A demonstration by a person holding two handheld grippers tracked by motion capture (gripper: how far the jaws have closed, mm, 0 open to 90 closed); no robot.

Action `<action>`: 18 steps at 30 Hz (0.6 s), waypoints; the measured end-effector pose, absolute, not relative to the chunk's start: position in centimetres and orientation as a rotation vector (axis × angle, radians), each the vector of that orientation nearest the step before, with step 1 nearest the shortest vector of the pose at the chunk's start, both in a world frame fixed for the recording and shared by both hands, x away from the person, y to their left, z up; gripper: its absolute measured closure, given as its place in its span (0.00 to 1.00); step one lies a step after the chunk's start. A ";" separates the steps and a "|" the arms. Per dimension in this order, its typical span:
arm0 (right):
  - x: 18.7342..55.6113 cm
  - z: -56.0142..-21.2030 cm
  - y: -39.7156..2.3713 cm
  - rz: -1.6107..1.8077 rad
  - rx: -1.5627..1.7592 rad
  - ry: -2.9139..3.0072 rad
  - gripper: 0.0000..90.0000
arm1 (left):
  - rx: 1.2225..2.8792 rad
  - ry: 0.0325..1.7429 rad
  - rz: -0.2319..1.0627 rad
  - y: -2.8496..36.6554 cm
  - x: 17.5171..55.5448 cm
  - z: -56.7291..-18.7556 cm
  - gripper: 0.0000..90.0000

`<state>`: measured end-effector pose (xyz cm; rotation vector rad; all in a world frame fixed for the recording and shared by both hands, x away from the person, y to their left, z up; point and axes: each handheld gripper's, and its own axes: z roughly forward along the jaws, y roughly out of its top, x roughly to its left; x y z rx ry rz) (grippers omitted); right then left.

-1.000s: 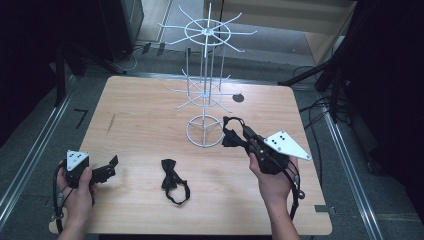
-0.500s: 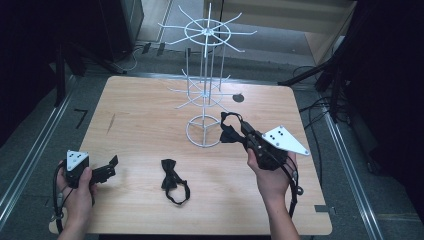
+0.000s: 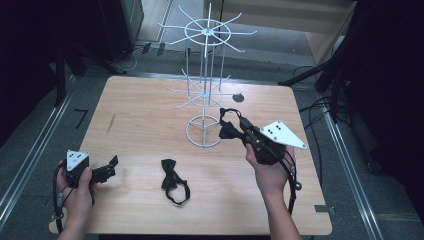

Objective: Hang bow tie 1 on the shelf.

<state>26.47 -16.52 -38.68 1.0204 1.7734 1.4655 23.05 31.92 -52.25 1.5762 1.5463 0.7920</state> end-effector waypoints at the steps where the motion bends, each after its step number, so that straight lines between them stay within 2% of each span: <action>1: 26.6 -38.7 -16.5 1.466 1.022 1.775 1.00 | 1.574 1.547 0.792 31.9 23.1 -52.3 0.00; 18: 28.1 -38.3 -15.9 1.457 1.027 1.790 1.00 | 1.569 1.549 0.791 31.9 23.1 -52.3 0.00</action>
